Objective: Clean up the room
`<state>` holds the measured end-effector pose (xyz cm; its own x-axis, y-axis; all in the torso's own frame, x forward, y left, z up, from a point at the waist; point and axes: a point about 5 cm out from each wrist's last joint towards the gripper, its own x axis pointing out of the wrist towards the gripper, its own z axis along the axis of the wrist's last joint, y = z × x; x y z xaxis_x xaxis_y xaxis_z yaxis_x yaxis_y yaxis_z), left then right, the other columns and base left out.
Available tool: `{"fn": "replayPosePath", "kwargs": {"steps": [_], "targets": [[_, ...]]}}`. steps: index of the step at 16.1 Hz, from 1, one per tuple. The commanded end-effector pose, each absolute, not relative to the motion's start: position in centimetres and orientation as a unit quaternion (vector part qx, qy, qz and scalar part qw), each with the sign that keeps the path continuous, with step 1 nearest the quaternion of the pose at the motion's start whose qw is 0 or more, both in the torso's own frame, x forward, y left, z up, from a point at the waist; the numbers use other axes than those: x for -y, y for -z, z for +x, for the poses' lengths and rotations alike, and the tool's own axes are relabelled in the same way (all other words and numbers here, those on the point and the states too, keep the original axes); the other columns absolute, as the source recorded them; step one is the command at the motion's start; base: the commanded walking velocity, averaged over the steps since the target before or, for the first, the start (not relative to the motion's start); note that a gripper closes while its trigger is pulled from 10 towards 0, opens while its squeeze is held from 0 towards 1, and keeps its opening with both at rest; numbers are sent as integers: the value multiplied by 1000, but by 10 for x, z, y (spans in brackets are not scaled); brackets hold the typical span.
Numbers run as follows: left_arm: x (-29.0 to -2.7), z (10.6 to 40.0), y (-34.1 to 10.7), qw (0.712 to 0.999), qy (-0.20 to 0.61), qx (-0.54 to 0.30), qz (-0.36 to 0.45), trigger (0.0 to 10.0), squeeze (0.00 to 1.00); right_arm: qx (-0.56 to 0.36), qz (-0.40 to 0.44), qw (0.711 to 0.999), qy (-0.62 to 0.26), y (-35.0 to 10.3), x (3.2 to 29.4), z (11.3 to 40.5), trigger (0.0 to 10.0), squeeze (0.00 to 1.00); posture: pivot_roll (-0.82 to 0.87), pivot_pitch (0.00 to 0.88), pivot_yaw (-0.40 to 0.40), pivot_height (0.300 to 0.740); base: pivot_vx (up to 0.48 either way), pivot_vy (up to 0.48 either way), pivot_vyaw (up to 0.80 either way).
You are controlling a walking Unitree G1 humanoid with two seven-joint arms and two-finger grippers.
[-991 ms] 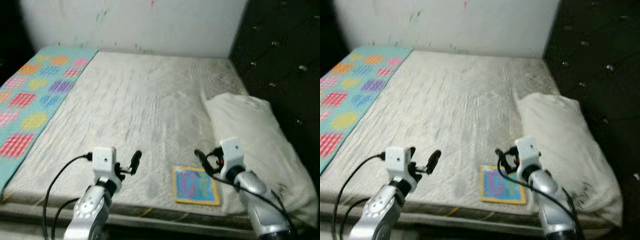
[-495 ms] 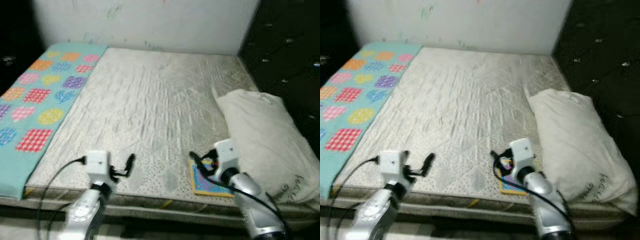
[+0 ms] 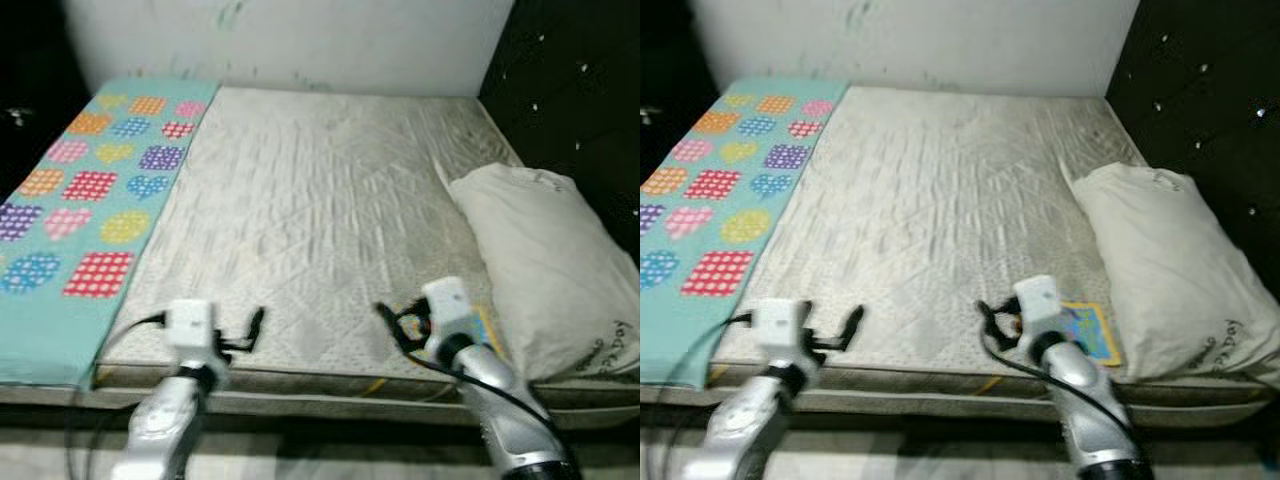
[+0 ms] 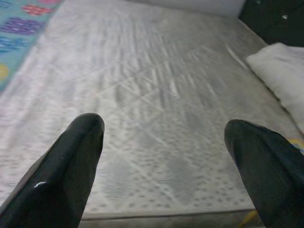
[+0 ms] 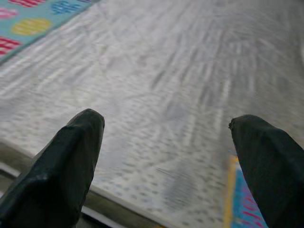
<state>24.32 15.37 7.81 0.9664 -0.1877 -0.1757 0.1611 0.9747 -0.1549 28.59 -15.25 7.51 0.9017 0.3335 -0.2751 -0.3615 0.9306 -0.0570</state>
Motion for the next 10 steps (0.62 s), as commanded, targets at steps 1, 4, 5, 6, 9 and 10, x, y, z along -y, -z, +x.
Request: {"fn": "replayPosePath", "kwargs": {"steps": [1, 4, 5, 6, 9, 10], "targets": [[-145, 245, -80, 988, 101, -93, -76, 10000, 0, -131, -64, 975, -167, -77, 162, 286, 10000, 0, -115, 84, -6, 740, 0, 480, 0], [-145, 245, -83, 988, 107, -79, -79, 10000, 0, -132, -64, 975, -167, -76, 161, 286, 10000, 0, -116, 84, -6, 740, 0, 320, 0], [-145, 245, -84, 987, 111, -76, -85, 10000, 0, -133, -64, 975, -167, -75, 161, 285, 10000, 0, -116, 85, -6, 740, 0, 0, 0], [-145, 245, -84, 987, 113, -77, -87, 10000, 0, -133, -64, 975, -167, -75, 161, 285, 10000, 0, -118, 86, -5, 740, 0, 0, 0], [-143, 245, -84, 985, 122, -74, -100, 10000, 0, -133, -64, 975, -167, -75, 161, 285, 10000, 0, -118, 86, -5, 740, 0, 0, 0], [-143, 244, -85, 984, 124, -73, -101, 10000, 0, -133, -64, 975, -168, -75, 161, 285, 10000, 0, -117, 85, -2, 740, 244, 0, 0]]}}
